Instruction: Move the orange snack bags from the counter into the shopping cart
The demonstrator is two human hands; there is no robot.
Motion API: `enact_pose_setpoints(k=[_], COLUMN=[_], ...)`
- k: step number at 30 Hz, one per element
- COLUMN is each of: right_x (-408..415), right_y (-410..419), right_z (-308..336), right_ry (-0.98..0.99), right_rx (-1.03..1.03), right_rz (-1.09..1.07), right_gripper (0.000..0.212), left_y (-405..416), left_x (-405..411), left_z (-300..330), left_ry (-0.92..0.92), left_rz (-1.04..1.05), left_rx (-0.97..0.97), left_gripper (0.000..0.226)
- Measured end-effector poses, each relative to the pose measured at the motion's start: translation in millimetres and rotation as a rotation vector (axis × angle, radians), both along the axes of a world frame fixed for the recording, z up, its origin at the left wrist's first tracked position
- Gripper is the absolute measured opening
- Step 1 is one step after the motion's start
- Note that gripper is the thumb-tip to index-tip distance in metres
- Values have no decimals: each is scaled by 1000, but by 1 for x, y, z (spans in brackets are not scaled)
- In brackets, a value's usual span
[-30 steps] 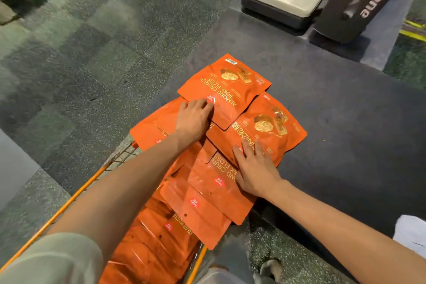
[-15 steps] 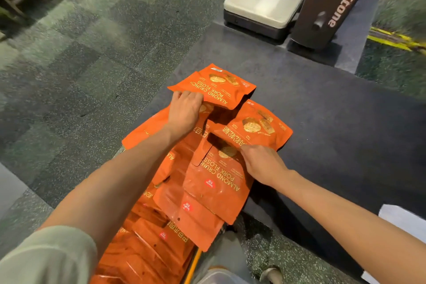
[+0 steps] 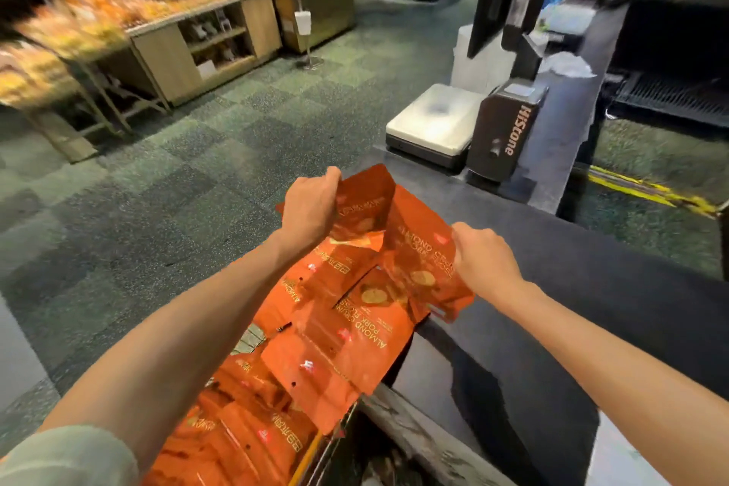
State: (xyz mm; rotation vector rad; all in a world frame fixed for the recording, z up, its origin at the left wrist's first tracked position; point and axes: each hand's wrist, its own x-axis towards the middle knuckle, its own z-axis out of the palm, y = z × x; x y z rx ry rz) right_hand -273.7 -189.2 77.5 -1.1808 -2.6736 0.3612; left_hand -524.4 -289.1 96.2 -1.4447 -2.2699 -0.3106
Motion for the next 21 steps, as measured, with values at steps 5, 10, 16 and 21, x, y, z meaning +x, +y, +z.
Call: enact_pose_setpoints(k=[5,10,16,21], right_x=[35,68,90,81], right_y=[-24,-58,-89,-129], right_z=[32,48,60,64], right_ry=[110,138,117,101], right_rx=[52,71,82,61], right_rz=[77,146,205,302], right_gripper=[12,14,17,16], left_y=[-46,-106,-179,-246], left_x=[40,82,118,131], left_z=[32,48,51,56], left_ry=[-110,-135,-165,-189], left_rz=[69,137,246,340], left_rx=[39,70,119,136], left_gripper=[16,24,19,14])
